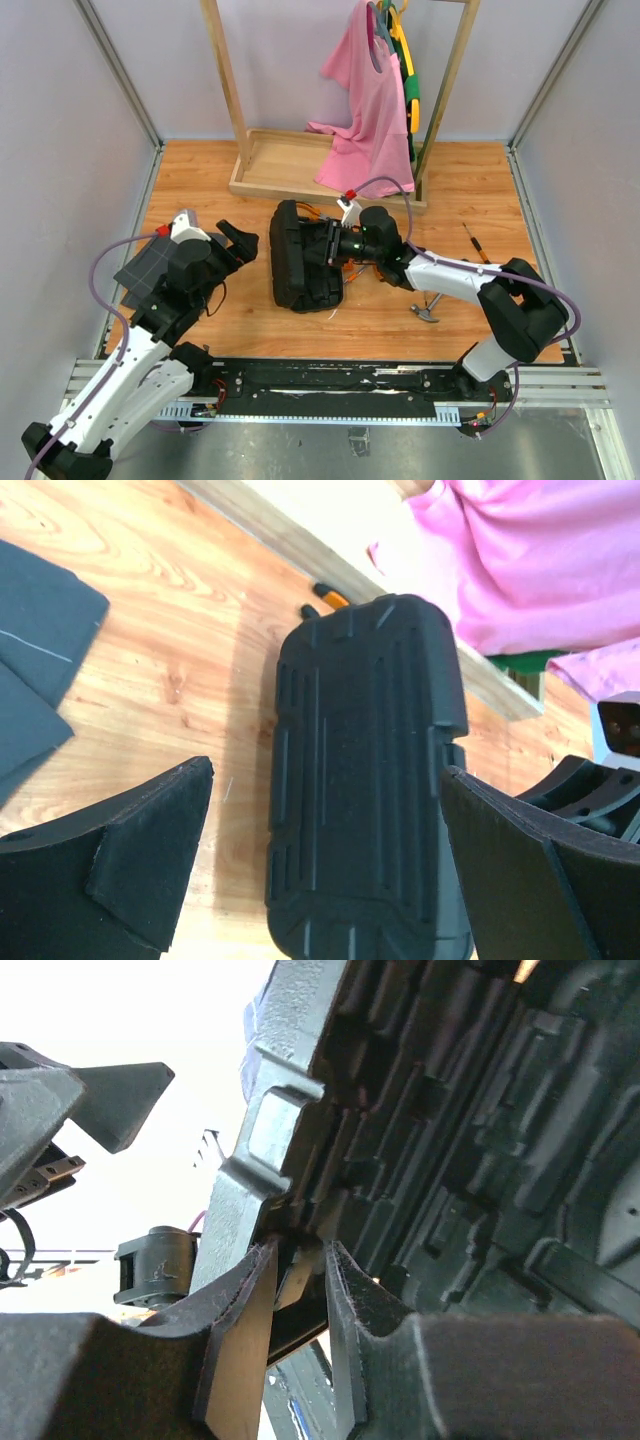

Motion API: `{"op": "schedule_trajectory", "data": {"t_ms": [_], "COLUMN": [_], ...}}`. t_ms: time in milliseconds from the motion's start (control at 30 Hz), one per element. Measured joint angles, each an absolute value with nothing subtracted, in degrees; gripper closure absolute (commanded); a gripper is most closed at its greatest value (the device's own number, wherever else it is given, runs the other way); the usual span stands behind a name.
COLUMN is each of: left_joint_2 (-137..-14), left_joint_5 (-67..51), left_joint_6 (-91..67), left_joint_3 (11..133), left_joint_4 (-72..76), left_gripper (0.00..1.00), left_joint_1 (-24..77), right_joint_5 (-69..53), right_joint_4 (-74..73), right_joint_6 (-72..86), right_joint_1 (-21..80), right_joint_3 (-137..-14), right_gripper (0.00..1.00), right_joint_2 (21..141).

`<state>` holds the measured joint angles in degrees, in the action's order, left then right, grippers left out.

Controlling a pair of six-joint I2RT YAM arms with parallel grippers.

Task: Sort the tools into containers
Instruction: Open the storage box at the center of the board.

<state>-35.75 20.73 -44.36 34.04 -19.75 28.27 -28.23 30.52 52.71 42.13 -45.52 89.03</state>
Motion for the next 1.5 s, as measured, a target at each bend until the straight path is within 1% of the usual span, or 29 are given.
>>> {"op": "schedule_trajectory", "data": {"t_ms": [200, 367, 600, 1000, 1167, 1333, 1500], "left_joint_2": [-34.1, -33.3, -31.2, -29.1, -28.0, -27.4, -28.5], "left_joint_5": [23.9, 25.5, 27.4, 30.3, 31.0, 30.3, 28.3], "left_joint_6": [-43.6, -43.3, -43.1, -42.5, -42.2, -41.5, -40.9], "left_joint_3": [36.5, 36.6, 37.3, 38.7, 38.9, 38.8, 38.5], "left_joint_4": [-23.5, -26.5, -29.8, -33.3, -33.6, -33.3, -31.6], "left_gripper": [0.01, 0.01, 0.01, 0.01, 0.01, 0.01, 0.01], "left_joint_1": [28.3, 28.3, 28.3, 28.3, 28.3, 28.3, 28.3], "right_joint_5": [-26.9, -26.5, -26.4, -25.9, -25.1, -22.3, -18.1], "right_joint_4": [25.8, 23.9, 20.5, 17.3, 15.5, 12.9, 9.5], "right_joint_6": [49.3, 46.9, 44.8, 41.7, 40.5, 38.2, 34.3], "right_joint_1": [46.3, 49.8, 51.9, 54.5, 55.5, 55.5, 55.5], "right_joint_3": [-52.5, -57.9, -61.3, -68.0, -69.0, -68.5, -65.5], "right_gripper": [0.69, 0.68, 0.67, 0.65, 0.64, 0.59, 0.54], "right_joint_2": [90.4, 94.8, 101.4, 108.8, 111.3, 110.3, 103.6]}}
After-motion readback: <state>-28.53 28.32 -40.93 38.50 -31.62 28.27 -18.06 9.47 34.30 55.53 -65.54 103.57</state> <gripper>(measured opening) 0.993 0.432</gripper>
